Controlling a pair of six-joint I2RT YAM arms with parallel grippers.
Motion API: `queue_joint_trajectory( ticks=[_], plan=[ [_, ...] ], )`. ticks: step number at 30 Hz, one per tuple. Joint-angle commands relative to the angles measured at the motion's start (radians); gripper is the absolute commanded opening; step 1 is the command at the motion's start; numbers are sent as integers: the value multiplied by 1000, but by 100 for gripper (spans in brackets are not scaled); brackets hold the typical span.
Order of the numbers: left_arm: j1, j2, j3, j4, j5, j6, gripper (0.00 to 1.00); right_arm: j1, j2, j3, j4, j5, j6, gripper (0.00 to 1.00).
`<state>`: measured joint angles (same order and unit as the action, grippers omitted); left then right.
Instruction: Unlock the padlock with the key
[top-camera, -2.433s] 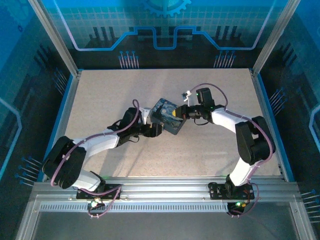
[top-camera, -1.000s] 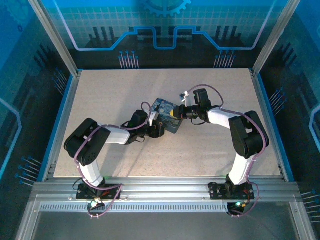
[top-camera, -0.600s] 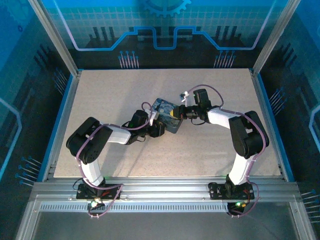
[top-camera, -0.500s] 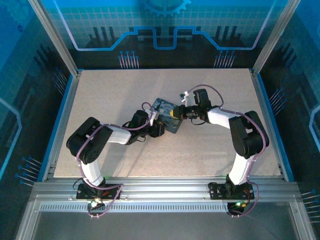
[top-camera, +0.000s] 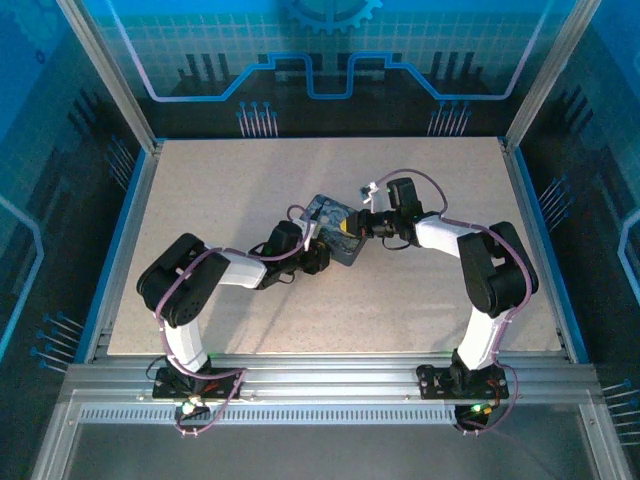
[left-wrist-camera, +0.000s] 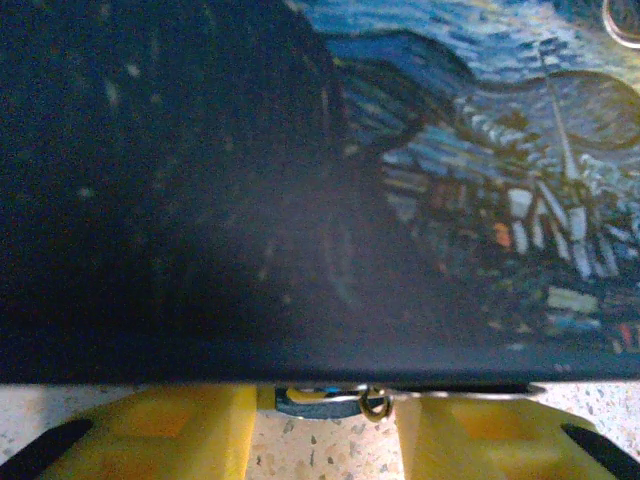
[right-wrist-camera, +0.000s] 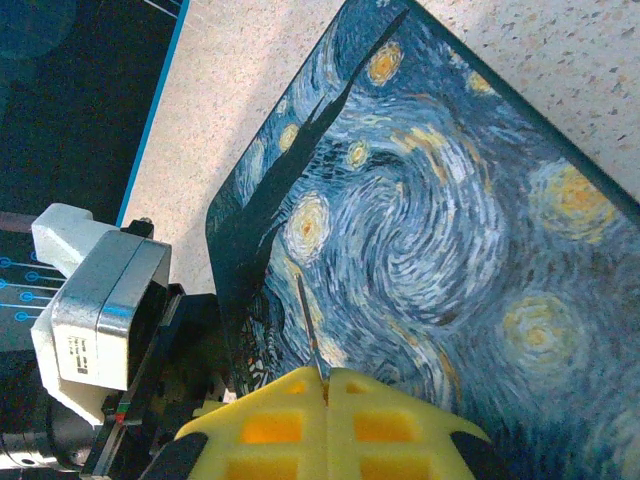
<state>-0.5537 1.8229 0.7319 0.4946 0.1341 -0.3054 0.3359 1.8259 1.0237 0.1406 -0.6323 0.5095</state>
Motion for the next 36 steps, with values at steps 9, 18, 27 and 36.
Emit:
queue_joint_trajectory(
  ticks=[9,18,27,36],
  plan=[
    [-32,36,51,-17,34,-11,35,31,13,-32,-29,9,21,0],
    [-34,42,65,-30,30,-14,32,35,6,-45,-17,13,35,0],
    [-33,12,59,-37,32,-37,23,40,-27,-63,10,32,43,0],
    [-40,-44,51,-92,54,-106,22,40,-122,-41,8,75,-16,0]
  ],
)
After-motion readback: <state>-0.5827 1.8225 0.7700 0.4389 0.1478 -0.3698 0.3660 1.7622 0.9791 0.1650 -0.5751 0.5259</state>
